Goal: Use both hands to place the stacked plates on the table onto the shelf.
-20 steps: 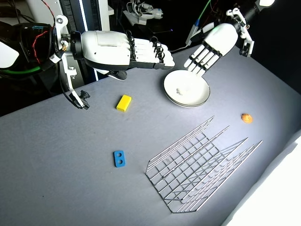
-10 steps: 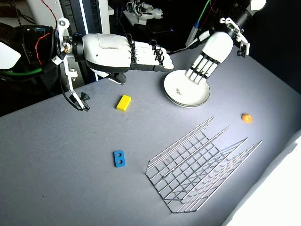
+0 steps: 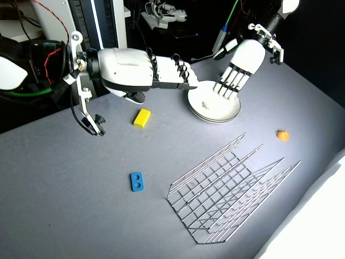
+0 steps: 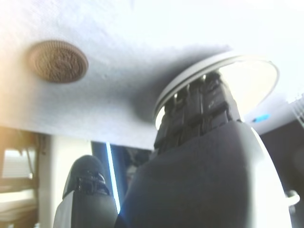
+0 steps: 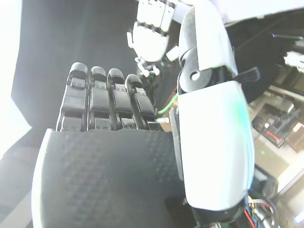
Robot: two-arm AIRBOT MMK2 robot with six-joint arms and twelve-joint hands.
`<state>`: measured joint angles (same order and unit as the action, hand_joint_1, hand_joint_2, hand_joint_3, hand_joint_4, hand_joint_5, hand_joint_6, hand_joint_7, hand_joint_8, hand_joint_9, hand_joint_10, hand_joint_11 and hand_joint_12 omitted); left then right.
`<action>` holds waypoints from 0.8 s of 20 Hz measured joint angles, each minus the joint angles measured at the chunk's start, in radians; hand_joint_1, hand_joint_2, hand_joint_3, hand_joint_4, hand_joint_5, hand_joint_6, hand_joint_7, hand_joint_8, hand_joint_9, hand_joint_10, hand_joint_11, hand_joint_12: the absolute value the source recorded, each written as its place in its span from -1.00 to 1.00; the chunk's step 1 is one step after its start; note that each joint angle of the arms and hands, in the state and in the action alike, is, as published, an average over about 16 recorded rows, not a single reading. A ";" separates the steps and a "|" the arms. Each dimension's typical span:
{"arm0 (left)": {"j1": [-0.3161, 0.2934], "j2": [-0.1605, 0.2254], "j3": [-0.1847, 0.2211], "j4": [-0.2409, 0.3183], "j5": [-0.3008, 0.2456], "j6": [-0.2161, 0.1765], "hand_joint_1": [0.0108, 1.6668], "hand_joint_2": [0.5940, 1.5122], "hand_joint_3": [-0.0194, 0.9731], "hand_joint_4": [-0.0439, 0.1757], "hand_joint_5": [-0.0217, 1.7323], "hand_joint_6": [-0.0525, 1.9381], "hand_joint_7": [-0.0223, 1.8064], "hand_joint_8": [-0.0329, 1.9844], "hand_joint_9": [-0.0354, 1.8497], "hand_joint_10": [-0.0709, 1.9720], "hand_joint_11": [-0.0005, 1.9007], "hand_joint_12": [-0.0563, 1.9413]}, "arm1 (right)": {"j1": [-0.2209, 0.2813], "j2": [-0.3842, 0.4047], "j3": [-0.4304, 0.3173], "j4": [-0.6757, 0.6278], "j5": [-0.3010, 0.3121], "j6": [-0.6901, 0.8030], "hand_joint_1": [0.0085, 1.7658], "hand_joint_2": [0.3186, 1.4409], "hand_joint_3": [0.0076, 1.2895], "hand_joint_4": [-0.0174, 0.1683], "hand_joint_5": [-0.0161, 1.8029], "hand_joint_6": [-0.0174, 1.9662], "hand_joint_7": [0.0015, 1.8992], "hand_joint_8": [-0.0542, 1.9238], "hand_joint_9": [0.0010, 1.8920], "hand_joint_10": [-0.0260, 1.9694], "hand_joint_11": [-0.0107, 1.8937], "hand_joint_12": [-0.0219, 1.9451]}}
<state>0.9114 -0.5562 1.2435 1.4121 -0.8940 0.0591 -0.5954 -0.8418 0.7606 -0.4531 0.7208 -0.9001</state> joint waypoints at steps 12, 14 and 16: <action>0.030 -0.017 -0.100 -0.122 0.022 0.006 -0.98 0.06 -0.92 -0.65 -0.93 -0.97 -0.92 -0.97 -0.92 -0.92 -0.97 -0.92 | 0.044 -0.127 0.065 -0.055 -0.080 -0.012 0.31 0.22 -0.98 -0.80 -0.97 -0.96 -0.98 -0.93 -0.99 -0.97 -0.97 -0.97; 0.029 -0.026 -0.117 -0.147 0.028 0.009 -0.98 0.06 -0.92 -0.65 -0.93 -0.97 -0.92 -0.97 -0.92 -0.92 -0.97 -0.92 | 0.048 -0.147 0.077 -0.065 -0.085 -0.019 0.29 0.23 -0.98 -0.80 -0.97 -0.96 -0.98 -0.93 -0.99 -0.97 -0.97 -0.97; 0.026 -0.034 -0.133 -0.171 0.036 0.011 -0.98 0.06 -0.92 -0.65 -0.94 -0.97 -0.92 -0.97 -0.92 -0.92 -0.98 -0.93 | 0.052 -0.169 0.092 -0.073 -0.091 -0.027 0.29 0.23 -0.98 -0.80 -0.97 -0.96 -0.98 -0.93 -0.99 -0.97 -0.97 -0.97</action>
<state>0.9372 -0.5905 1.1100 1.2411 -0.8579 0.0700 -0.5432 -1.0113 0.8523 -0.5266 0.6296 -0.9274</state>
